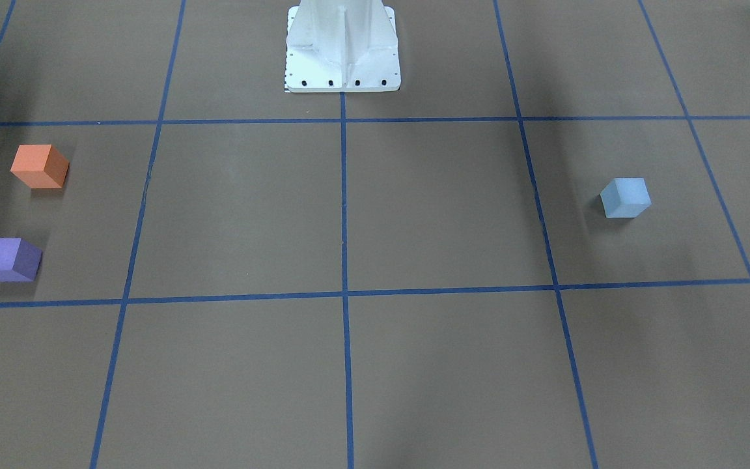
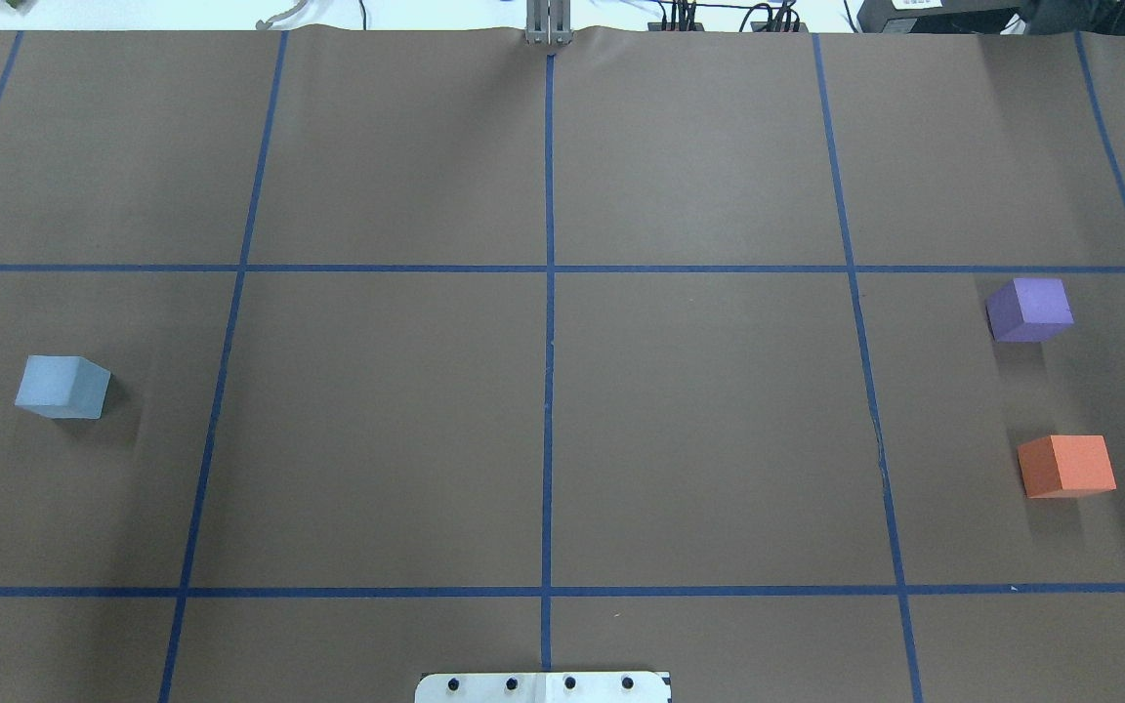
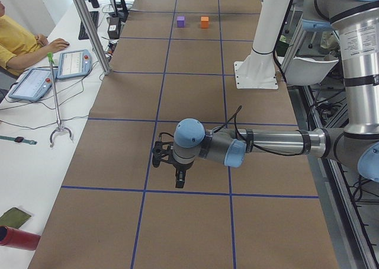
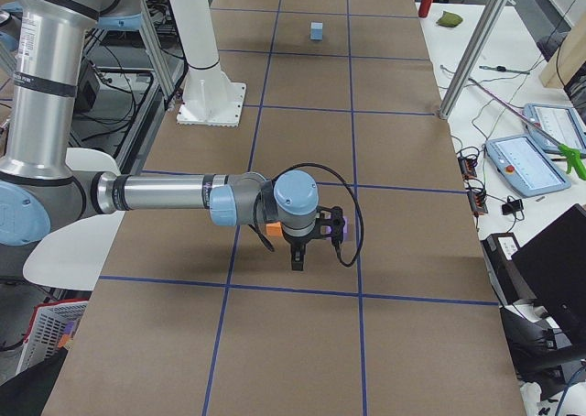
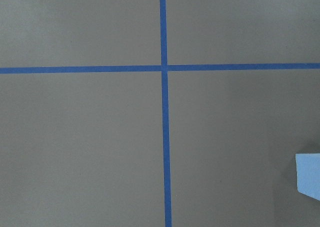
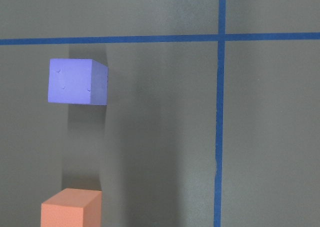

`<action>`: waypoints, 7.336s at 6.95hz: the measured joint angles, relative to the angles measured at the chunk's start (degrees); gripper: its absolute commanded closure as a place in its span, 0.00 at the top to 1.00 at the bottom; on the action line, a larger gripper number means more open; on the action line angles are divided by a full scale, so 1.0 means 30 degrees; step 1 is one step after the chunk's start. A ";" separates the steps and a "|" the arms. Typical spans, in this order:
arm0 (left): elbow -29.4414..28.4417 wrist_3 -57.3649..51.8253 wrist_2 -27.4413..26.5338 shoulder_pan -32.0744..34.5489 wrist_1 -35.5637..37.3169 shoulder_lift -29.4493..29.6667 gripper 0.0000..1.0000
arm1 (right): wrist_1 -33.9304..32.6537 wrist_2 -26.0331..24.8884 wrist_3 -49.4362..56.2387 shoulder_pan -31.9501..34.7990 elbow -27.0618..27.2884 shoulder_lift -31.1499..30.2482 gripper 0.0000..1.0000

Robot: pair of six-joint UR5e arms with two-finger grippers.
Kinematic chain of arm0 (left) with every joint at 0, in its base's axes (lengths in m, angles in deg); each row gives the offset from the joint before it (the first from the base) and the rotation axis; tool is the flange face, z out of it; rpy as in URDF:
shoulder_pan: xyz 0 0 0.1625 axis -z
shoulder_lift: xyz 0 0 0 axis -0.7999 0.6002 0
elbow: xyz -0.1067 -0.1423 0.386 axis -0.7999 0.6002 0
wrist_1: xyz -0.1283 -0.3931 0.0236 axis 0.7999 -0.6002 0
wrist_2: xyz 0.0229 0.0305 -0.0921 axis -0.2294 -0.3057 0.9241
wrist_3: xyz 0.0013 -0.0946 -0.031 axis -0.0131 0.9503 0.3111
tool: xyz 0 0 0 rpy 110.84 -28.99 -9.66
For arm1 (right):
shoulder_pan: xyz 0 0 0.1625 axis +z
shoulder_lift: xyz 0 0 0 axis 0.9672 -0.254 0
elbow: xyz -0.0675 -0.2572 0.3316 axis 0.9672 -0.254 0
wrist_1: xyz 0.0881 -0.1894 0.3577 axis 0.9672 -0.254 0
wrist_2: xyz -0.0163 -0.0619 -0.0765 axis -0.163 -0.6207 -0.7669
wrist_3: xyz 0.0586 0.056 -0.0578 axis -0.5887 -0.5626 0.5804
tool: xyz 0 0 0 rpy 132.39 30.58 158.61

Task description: Place blue block between orange and purple blocks

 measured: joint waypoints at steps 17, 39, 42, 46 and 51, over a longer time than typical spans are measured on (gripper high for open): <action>-0.1695 1.2238 -0.6539 -1.2727 -0.4110 0.3473 0.00 | 0.0117 0.0249 0.0091 -0.0433 0.0012 -0.0025 1.00; -1.5139 2.2757 -1.3571 -2.1886 0.2968 2.9908 1.00 | 0.7470 0.2791 -0.8929 -0.4874 0.0040 0.1276 1.00; -0.8318 2.2684 -1.2805 -2.0735 0.4443 2.4904 1.00 | 0.7555 0.0540 -1.5440 -0.7812 0.0196 0.4607 1.00; -0.0670 1.9637 -1.1353 -1.8822 0.4462 1.6738 1.00 | 0.7328 -0.5983 -2.2544 -1.4313 0.0674 0.8215 1.00; -0.0328 1.9081 -1.1291 -1.8573 0.4229 1.5422 1.00 | 0.2781 -1.0572 -2.3994 -1.7740 0.0777 1.0452 1.00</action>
